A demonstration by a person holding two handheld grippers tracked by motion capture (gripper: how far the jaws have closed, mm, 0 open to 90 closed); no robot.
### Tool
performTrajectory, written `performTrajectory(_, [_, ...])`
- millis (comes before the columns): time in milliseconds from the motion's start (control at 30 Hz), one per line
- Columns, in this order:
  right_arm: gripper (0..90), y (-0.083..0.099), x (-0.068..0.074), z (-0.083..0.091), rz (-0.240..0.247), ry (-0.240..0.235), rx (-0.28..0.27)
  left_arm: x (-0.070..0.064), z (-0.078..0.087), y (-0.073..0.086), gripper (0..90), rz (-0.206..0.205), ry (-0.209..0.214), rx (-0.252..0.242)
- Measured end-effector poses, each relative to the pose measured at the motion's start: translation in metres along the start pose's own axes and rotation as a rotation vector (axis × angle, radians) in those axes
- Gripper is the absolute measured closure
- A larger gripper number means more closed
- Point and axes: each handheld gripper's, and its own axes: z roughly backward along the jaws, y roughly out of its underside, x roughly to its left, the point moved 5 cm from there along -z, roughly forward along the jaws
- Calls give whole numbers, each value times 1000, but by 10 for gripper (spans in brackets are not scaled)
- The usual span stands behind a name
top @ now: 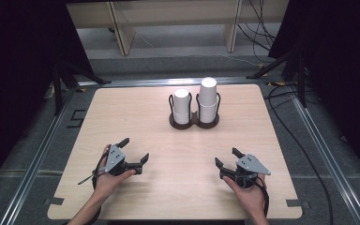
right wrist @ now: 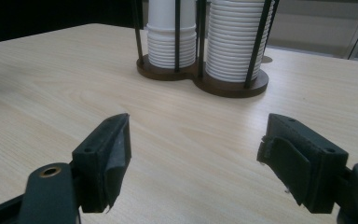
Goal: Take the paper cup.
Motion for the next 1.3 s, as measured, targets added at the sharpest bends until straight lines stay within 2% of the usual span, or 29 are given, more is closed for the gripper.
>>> performTrajectory(33, [235,0,0,0,0,-6,-1,0,-2,0,30,0,4,-11])
performTrajectory(67, [233,0,0,0,4,-7,1,0,0,0,35,-6,-6,20])
performTrajectory(133, [233,0,1,0,9,-16,2,-1,0,1,41,-6,-14,28])
performTrajectory(167, [234,0,1,0,15,-18,5,-1,-3,0,45,-2,-12,4])
performTrajectory(200, [237,0,1,0,20,-16,9,-1,-3,0,49,-2,-12,4])
performTrajectory(233, [246,0,0,1,25,10,8,-1,-3,0,51,-3,-18,2])
performTrajectory(267, [256,0,1,1,13,2,14,-1,-3,0,50,-5,-17,6])
performTrajectory(300, [270,0,1,1,0,-5,10,-1,-1,1,51,-10,-24,35])
performTrajectory(433, [284,0,0,0,-18,-23,2,-3,-2,0,56,-29,-17,24])
performTrajectory(467, [284,-1,-1,0,-3,-23,-3,-5,-2,1,56,-43,-8,30])
performTrajectory(500, [283,-2,1,2,-25,-7,8,-6,-3,0,59,-50,-5,17])
performTrajectory(533, [283,-5,1,1,-21,-23,-13,-7,-2,2,64,-30,-12,37])
performTrajectory(567, [283,-7,1,1,2,-2,-21,-8,-1,2,68,-37,-18,45])
performTrajectory(600, [283,-9,3,1,-15,-10,-36,-8,-1,2,70,-39,-12,49])
performTrajectory(633, [283,-12,3,2,-11,-12,-31,-8,-4,1,70,-59,1,23])
performTrajectory(667, [283,-15,5,2,-8,-25,-48,-8,-4,0,72,-60,1,29])
performTrajectory(700, [283,-17,7,1,-33,-33,-44,-7,-3,0,72,-58,3,48])
performTrajectory(733, [283,-17,7,1,-33,-33,-44,-7,-3,0,72,-58,3,48])
performTrajectory(767, [284,-18,5,2,-5,-19,-45,-7,-5,0,72,-39,12,45])
performTrajectory(800, [286,-24,4,2,1,-5,-48,-6,-9,-1,72,-37,19,30])
performTrajectory(833, [286,-26,4,1,-4,-9,-64,-6,-10,-1,72,-44,18,47])
performTrajectory(867, [287,-28,4,0,-14,-4,-61,-6,-13,-2,72,-56,25,38])
performTrajectory(900, [289,-31,4,-2,-25,-9,-75,-6,-12,-3,71,-56,26,72])
performTrajectory(1000, [293,-38,2,-7,-8,-7,-95,-3,-21,-10,72,-62,21,38])
performTrajectory(1033, [294,-40,3,-9,-17,-5,-95,-2,-24,-13,73,-61,28,52])
performTrajectory(1100, [295,-45,3,-13,-15,-11,-83,-2,-32,-18,77,-55,39,35])
performTrajectory(1233, [299,-56,5,-24,25,-14,-98,-1,-42,-24,80,-69,49,52])
performTrajectory(1267, [300,-59,8,-28,-1,-30,-102,-1,-50,-28,81,-75,58,50])
performTrajectory(1300, [304,-62,10,-31,-4,-34,-98,-1,-54,-30,81,-76,63,49])
